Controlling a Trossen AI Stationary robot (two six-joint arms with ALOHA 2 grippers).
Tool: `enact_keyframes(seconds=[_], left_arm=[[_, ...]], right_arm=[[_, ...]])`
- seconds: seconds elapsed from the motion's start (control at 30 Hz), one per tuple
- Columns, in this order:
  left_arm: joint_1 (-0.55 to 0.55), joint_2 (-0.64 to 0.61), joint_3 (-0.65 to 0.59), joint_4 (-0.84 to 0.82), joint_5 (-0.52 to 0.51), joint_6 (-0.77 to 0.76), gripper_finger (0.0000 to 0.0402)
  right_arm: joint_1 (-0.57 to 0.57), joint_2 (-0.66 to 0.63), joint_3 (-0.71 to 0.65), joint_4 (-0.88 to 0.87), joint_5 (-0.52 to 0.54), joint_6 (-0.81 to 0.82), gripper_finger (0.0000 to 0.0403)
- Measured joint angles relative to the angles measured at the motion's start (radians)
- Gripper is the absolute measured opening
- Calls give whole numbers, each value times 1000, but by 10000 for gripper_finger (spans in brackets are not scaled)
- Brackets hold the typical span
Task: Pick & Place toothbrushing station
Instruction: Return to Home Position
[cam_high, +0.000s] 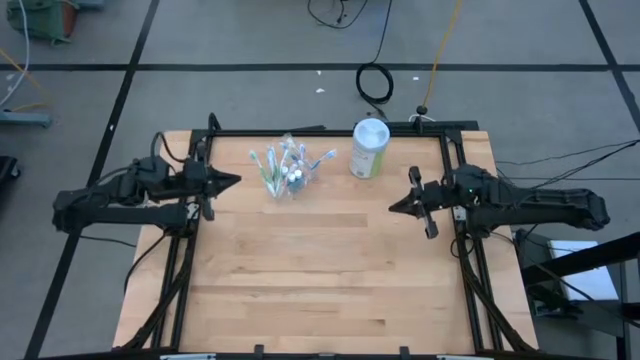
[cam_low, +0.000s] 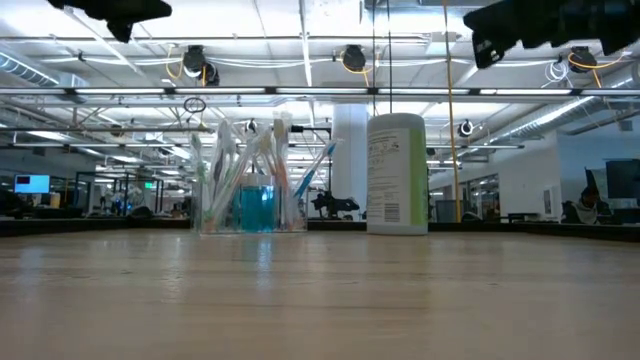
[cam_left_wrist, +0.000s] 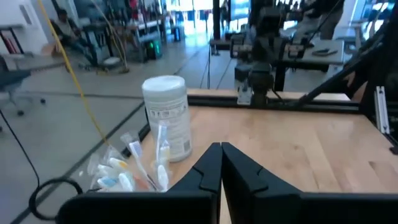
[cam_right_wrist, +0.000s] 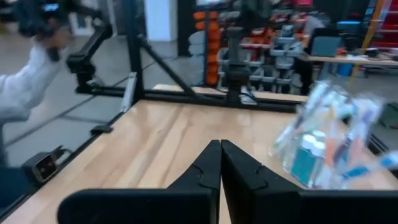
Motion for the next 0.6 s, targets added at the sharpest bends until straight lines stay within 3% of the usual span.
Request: enact_keyframes(seconds=[0.37, 0.6], left_arm=[[0, -182, -297, 282, 2, 45, 15], [0, -301, -491, 466, -1, 12, 4]], right_arm=[[-112, -219, -339, 288, 2, 128, 0], [-160, -364, -465, 321, 7, 189, 0]])
